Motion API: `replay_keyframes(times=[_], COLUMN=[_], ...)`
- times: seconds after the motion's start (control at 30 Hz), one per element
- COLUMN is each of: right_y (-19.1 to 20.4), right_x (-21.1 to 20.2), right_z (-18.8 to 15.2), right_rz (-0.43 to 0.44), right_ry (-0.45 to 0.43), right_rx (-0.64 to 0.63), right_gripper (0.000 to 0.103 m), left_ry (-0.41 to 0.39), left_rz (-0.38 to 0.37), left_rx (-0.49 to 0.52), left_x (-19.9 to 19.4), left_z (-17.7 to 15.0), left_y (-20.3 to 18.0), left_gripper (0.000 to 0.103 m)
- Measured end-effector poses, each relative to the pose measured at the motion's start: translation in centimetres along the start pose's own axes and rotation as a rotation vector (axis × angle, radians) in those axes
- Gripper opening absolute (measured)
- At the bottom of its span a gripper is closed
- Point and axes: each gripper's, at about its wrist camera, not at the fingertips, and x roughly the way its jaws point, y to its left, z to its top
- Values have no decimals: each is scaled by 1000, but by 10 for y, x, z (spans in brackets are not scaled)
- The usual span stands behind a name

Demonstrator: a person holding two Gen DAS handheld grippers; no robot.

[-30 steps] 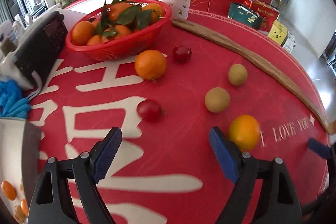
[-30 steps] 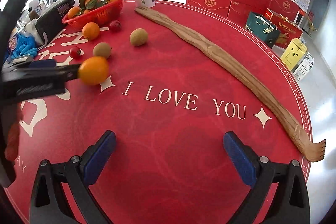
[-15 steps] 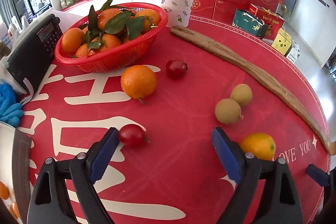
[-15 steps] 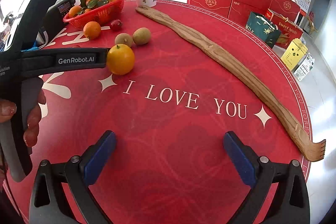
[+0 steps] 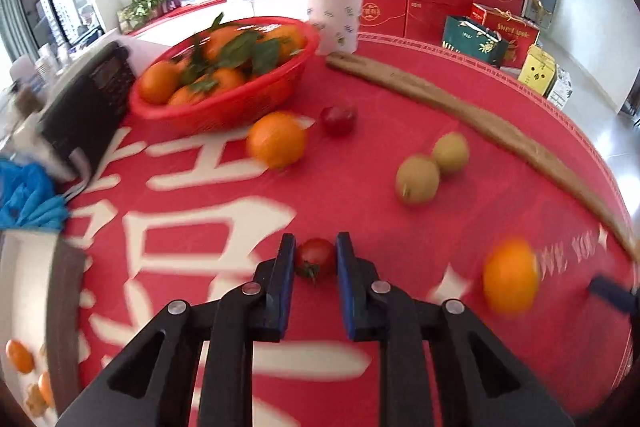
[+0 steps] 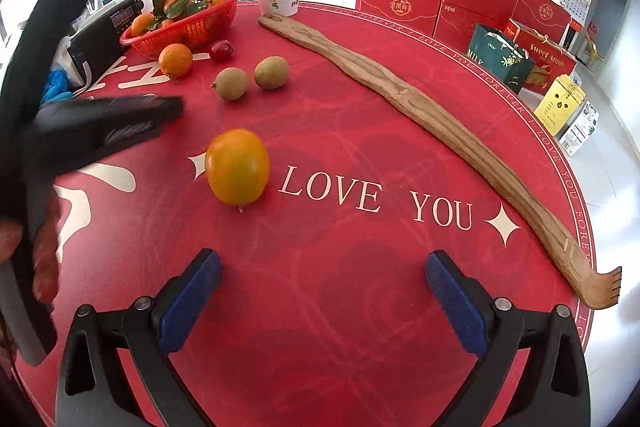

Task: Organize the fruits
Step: 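Lower the left tool onto a red cherry tomato and close it, then hold the tomato in the left tool while the right tool moves toward a brown kiwi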

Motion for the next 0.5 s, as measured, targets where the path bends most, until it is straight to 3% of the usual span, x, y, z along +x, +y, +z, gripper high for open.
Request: replay_keyframes(times=[0.3,0.5], right_y=[2,10], right_x=[2,3], right_z=[4,4], right_rz=[-10,2], right_ry=[-7,-20], right_rx=[21,1], right_gripper=[103,103], left_ry=[-25,-53], left_rz=[31,30], left_rx=[-50,-64], left_x=[-45,-57], left_z=[-71,-93], left_y=[49,62], left_gripper=[22,22])
